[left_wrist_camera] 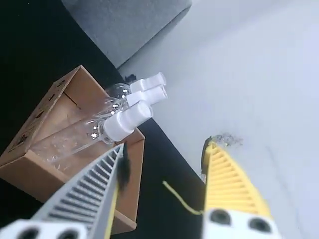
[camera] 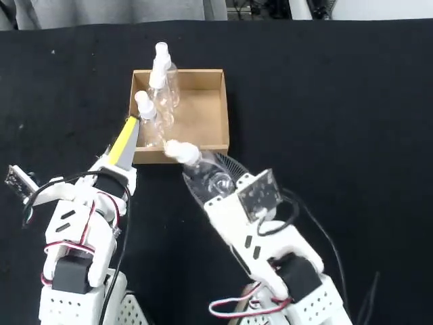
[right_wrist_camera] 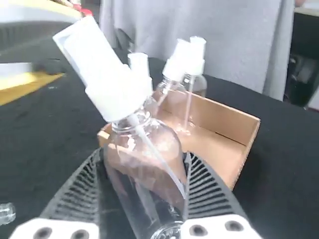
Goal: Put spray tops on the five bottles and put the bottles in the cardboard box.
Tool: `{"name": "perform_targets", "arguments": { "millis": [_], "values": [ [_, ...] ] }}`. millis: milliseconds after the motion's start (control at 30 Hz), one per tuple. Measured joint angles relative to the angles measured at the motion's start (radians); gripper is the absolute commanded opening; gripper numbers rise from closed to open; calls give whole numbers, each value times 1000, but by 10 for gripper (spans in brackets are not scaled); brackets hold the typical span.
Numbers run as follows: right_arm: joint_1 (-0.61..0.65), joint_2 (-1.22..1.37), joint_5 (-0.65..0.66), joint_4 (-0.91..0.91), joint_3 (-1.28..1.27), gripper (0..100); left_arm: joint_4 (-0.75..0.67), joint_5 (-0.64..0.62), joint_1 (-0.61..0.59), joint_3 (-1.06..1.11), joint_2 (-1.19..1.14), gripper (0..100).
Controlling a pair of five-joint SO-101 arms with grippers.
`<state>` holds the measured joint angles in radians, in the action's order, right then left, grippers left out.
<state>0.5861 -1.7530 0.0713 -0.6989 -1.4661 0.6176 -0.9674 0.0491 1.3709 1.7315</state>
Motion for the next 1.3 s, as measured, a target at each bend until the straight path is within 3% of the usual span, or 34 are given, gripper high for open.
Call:
{"name": "perform_targets", "arguments": {
  "millis": [300, 533, 767, 1000, 1300],
  "values": [
    [25, -43, 43, -21, -21, 12, 0, 12, 41, 0, 0, 230],
    [31, -43, 44, -21, -21, 12, 0, 114, 149, 0, 0, 230],
    [31, -43, 44, -21, -21, 12, 3, 189, 170, 0, 0, 230],
    [28, -43, 48, -32, -37, 12, 86, 264, 278, -5, 14, 230],
    [28, -43, 49, -32, -44, 11, 92, 272, 285, -3, 14, 230]
  ]
}}
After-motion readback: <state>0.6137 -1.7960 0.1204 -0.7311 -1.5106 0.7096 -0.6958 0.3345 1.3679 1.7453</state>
